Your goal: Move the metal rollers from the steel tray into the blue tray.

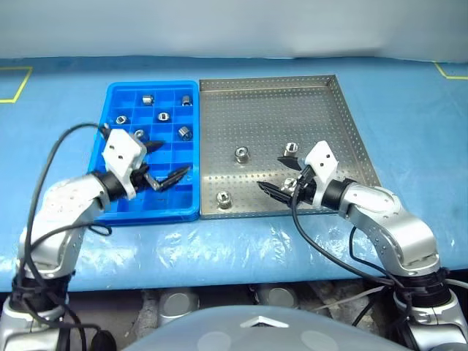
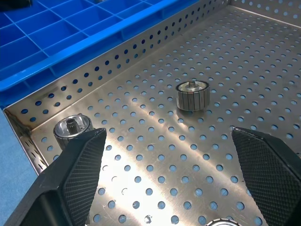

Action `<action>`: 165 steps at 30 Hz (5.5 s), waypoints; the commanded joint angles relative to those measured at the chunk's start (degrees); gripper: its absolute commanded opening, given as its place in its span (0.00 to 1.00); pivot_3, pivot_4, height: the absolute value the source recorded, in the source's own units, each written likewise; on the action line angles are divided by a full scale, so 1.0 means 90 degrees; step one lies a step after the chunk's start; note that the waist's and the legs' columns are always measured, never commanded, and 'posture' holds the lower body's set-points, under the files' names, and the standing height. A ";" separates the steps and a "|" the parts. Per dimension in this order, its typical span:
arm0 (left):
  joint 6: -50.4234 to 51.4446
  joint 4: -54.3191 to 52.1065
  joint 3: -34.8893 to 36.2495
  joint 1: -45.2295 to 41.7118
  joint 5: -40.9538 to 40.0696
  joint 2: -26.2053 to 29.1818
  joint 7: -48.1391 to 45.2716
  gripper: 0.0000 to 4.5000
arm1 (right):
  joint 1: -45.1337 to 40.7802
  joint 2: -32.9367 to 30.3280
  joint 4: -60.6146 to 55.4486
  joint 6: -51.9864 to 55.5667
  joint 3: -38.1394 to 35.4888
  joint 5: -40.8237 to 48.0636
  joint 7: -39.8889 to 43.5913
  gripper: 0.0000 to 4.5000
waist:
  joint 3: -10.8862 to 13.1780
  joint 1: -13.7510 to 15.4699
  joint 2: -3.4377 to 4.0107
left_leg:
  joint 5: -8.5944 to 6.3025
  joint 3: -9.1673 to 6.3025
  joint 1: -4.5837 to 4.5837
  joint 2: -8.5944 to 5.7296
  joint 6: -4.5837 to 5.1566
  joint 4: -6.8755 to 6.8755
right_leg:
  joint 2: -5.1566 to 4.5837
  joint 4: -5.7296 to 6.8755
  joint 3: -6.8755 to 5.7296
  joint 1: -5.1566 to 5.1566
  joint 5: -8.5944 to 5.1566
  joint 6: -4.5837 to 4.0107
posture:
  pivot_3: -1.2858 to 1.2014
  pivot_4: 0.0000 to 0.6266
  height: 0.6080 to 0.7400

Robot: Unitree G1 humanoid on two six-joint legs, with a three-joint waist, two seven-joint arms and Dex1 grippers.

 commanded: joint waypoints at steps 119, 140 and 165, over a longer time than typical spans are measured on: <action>-0.2568 0.4544 -0.4895 -0.4647 0.3340 -0.0342 -0.5692 0.99 | 0.1178 0.0907 -0.1015 -0.0834 0.0276 -0.0945 -0.0972 1.00 | 0.0009 -0.0838 0.0022 | -0.0010 0.0002 -0.0008 -0.0006 0.0018 0.0011 | 0.0007 0.0018 0.0018 -0.0007 -0.0011 0.0013 | 0.41 0.24 1.00; -0.2588 0.3906 -0.4958 -0.4417 0.3310 -0.0334 -0.5678 0.37 | 0.0986 0.1025 -0.0875 -0.0899 0.0381 -0.0987 -0.0991 1.00 | 0.0010 -0.0899 0.0022 | -0.0011 0.0002 -0.0006 -0.0003 0.0020 0.0012 | 0.0010 0.0023 0.0022 -0.0007 -0.0012 0.0015 | 0.42 0.24 1.00; 0.0248 -0.0820 0.1316 0.0063 0.3096 -0.3842 0.3764 0.37 | -0.0165 0.1152 -0.0250 -0.0933 0.1190 -0.0895 -0.0228 1.00 | 0.0007 -0.0207 0.0019 | -0.0017 0.0001 0.0008 -0.0012 0.0031 0.0038 | -0.0007 0.0029 0.0014 0.0014 0.0011 -0.0008 | 0.50 0.24 1.00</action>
